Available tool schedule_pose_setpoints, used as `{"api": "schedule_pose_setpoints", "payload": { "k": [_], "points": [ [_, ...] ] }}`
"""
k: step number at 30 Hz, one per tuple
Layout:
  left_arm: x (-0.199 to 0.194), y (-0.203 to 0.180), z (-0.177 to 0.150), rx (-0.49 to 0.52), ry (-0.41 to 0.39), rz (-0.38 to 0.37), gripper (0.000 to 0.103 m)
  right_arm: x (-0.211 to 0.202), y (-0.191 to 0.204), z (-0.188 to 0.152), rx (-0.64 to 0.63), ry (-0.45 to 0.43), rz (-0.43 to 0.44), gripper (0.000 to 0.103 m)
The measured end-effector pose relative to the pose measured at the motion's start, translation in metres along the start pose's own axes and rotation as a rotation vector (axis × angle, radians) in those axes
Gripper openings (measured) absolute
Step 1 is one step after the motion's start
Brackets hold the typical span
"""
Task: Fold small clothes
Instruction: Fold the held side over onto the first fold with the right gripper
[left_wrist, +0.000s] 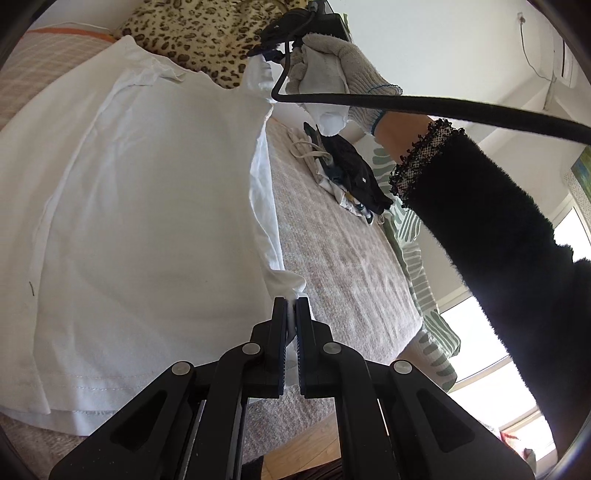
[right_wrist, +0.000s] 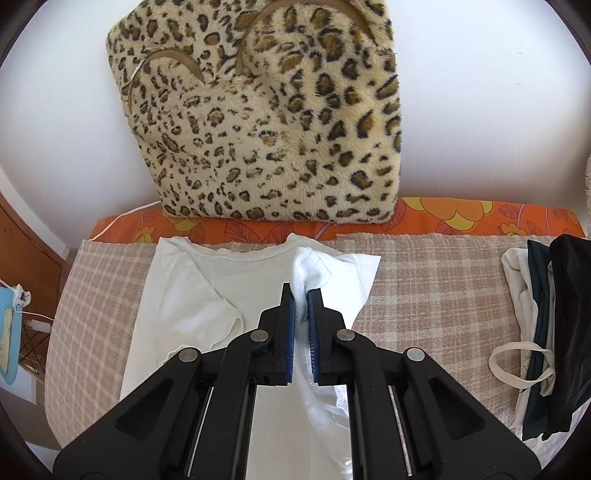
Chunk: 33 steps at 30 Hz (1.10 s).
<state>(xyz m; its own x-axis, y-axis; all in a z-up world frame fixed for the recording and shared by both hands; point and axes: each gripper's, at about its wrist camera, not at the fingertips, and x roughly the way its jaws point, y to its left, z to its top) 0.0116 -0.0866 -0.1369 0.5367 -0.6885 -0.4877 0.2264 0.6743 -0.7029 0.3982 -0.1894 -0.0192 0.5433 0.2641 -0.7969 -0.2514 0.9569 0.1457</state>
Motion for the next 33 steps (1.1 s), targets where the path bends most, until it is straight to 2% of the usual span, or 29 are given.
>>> {"api": "schedule_pose_setpoints", "payload": {
  "k": [8, 17, 21, 26, 33],
  "points": [
    [-0.015, 0.013, -0.003, -0.034, -0.027, 0.023, 0.003, 0.027, 0.057, -0.004, -0.077, 0.041, -0.009, 0.008],
    [-0.026, 0.027, -0.004, -0.056, -0.053, 0.050, 0.003, 0.056, 0.096, -0.011, -0.134, 0.072, -0.026, 0.008],
    [-0.034, 0.015, -0.008, 0.006, -0.089, 0.087, 0.003, 0.051, 0.105, -0.012, -0.160, 0.057, -0.025, 0.007],
    [-0.036, 0.005, -0.012, 0.073, -0.102, 0.118, 0.002, 0.051, 0.097, -0.007, -0.123, 0.045, -0.030, 0.007],
    [-0.041, 0.023, -0.012, 0.022, -0.082, 0.129, 0.002, 0.065, 0.107, -0.017, -0.135, 0.071, -0.023, 0.007]
  ]
}}
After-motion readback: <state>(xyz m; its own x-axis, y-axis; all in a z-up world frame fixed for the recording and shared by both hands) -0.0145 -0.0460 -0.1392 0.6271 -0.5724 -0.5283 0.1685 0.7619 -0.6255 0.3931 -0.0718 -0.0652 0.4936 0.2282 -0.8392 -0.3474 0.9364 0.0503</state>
